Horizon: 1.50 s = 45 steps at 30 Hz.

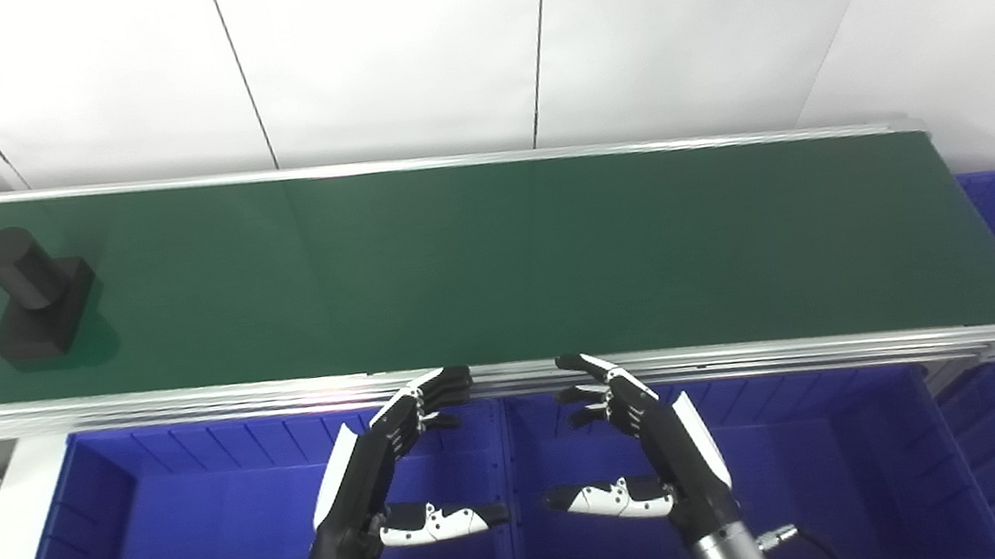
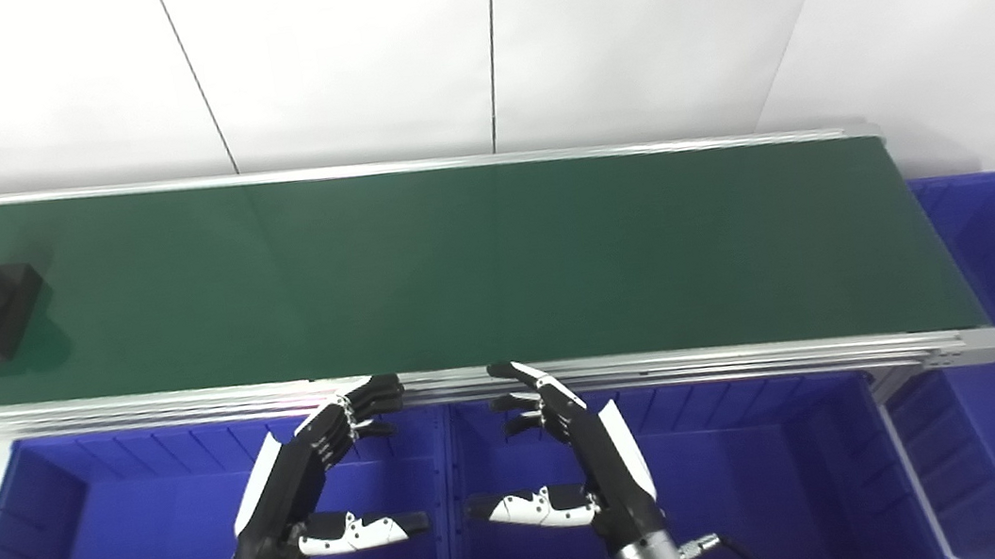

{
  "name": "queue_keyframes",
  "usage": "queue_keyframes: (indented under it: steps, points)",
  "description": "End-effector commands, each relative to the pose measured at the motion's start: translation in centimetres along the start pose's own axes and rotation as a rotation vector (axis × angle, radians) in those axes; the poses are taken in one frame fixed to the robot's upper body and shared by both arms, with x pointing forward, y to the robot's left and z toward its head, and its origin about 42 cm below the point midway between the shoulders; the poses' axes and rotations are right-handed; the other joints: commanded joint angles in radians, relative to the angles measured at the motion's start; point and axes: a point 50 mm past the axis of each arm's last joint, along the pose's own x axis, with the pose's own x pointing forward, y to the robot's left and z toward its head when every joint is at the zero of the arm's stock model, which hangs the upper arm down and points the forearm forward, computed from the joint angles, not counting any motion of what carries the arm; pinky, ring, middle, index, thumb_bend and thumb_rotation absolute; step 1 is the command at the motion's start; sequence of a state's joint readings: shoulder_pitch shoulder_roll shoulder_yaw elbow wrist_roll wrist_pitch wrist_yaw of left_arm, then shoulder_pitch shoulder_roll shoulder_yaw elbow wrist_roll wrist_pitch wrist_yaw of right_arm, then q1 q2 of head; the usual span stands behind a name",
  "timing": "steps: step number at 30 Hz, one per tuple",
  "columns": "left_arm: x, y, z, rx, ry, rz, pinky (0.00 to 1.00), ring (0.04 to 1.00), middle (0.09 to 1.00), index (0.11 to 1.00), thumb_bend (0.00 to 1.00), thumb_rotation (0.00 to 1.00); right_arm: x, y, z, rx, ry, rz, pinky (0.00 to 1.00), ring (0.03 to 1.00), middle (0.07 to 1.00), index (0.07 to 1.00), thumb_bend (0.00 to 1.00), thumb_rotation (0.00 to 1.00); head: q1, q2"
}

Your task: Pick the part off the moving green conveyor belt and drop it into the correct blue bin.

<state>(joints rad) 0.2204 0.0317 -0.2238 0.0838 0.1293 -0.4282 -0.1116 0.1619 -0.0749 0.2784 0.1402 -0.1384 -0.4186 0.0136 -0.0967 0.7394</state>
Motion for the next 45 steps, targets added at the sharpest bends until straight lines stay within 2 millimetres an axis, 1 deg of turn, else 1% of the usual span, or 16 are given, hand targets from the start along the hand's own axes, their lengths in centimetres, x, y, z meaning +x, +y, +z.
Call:
queue_keyframes:
  steps: [1,8,13,24,26,29,31,32,35,36,37,38,41,42,43,45]
  points:
    - [0.9,0.1,1.0,0.004,-0.072,0.014,0.69,0.775,0.801,0.796,0.73,0.01,0.8,0.0,1.1,0.006,-0.086,-0.003,0.63,0.740,0.872,0.817,0.79,0.25,0.001,0.001]
    - [0.8,0.1,0.9,0.004,-0.067,0.016,0.69,0.775,0.802,0.798,0.74,0.02,0.7,-0.1,1.1,0.007,-0.083,-0.002,0.63,0.741,0.873,0.818,0.79,0.26,0.002,0.001]
    - [0.8,0.0,0.9,0.012,-0.066,0.016,0.70,0.779,0.804,0.803,0.74,0.04,0.6,-0.1,1.1,0.010,-0.083,-0.001,0.63,0.742,0.875,0.819,0.80,0.25,0.006,-0.001]
    - [0.8,-0.1,0.7,0.004,-0.063,0.011,0.70,0.781,0.809,0.803,0.73,0.03,0.5,-0.1,0.9,0.013,-0.076,-0.001,0.63,0.743,0.877,0.815,0.79,0.23,0.012,-0.009]
    - [0.8,-0.2,0.6,-0.003,-0.059,0.011,0.70,0.782,0.809,0.803,0.73,0.02,0.5,-0.1,0.8,0.013,-0.070,-0.002,0.63,0.743,0.876,0.814,0.79,0.24,0.023,-0.023]
    - [0.8,-0.5,0.0,-0.014,-0.040,0.009,0.69,0.782,0.813,0.804,0.73,0.01,0.3,-0.2,0.3,0.008,-0.054,0.000,0.64,0.741,0.871,0.816,0.79,0.26,0.059,-0.058]
    - [0.8,-0.7,-0.4,-0.013,-0.025,0.011,0.69,0.781,0.812,0.802,0.74,0.03,0.2,-0.3,0.0,0.003,-0.043,0.001,0.63,0.740,0.870,0.815,0.79,0.26,0.081,-0.076]
    - [0.8,-0.9,-0.6,-0.012,-0.017,0.013,0.69,0.781,0.809,0.801,0.75,0.04,0.1,-0.4,-0.2,0.003,-0.035,0.002,0.63,0.742,0.872,0.813,0.79,0.26,0.101,-0.094]
    - [0.6,-1.3,-1.3,-0.017,0.007,0.010,0.72,0.800,0.821,0.810,0.75,0.06,-0.1,-0.7,-0.7,0.000,-0.017,0.003,0.64,0.756,0.881,0.810,0.79,0.26,0.115,-0.108]
    - [0.6,-1.5,-1.5,-0.016,0.015,0.009,0.73,0.805,0.824,0.813,0.75,0.07,-0.1,-0.8,-0.9,-0.001,-0.009,0.004,0.64,0.758,0.882,0.809,0.79,0.26,0.132,-0.128]
    - [0.6,-1.6,-1.6,-0.015,0.020,0.009,0.73,0.807,0.826,0.813,0.75,0.07,-0.2,-0.9,-1.1,-0.002,-0.004,0.004,0.64,0.760,0.882,0.810,0.80,0.26,0.132,-0.128]
    - [0.6,-1.7,-1.8,-0.012,0.026,0.010,0.74,0.807,0.827,0.813,0.75,0.07,-0.2,-0.9,-1.2,-0.003,0.001,0.004,0.64,0.762,0.881,0.811,0.80,0.27,0.144,-0.145]
    - [0.6,-1.9,-2.4,0.005,0.047,0.011,0.73,0.799,0.823,0.813,0.75,0.10,-0.3,-1.1,-1.7,-0.010,0.017,0.005,0.63,0.760,0.879,0.811,0.79,0.26,0.156,-0.176]
    - [0.6,-1.9,-2.6,0.007,0.052,0.011,0.73,0.798,0.823,0.812,0.75,0.10,-0.3,-1.1,-1.8,-0.011,0.021,0.006,0.63,0.761,0.878,0.811,0.79,0.26,0.156,-0.176]
    - [0.6,-2.0,-2.8,0.010,0.058,0.011,0.72,0.796,0.823,0.812,0.75,0.10,-0.3,-1.1,-1.9,-0.011,0.025,0.006,0.63,0.763,0.878,0.811,0.79,0.25,0.159,-0.190]
    - [0.6,-2.0,-3.1,0.017,0.067,0.011,0.72,0.793,0.821,0.812,0.75,0.12,-0.3,-1.1,-2.1,-0.011,0.030,0.005,0.63,0.764,0.878,0.810,0.79,0.24,0.162,-0.199]
